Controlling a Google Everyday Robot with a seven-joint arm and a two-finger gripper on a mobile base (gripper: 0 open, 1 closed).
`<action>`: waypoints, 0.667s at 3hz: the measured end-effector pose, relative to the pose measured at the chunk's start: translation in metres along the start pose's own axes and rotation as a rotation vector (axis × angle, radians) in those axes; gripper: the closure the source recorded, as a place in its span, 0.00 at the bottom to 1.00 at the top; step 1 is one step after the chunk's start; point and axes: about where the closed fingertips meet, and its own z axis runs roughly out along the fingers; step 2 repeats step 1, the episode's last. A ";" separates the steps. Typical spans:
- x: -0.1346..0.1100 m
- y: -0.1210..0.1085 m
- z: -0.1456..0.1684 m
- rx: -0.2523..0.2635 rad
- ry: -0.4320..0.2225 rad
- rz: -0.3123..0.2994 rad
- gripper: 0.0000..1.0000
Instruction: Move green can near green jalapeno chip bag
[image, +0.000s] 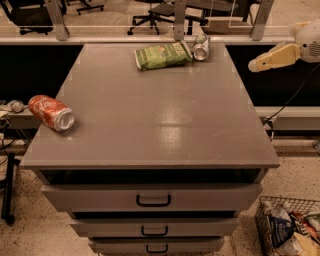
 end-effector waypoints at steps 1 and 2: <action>0.000 0.000 0.000 0.000 0.000 0.000 0.00; 0.000 0.000 0.000 0.000 0.000 0.000 0.00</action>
Offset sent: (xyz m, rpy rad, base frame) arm 0.0000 0.0000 0.0000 0.0000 0.0000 0.0000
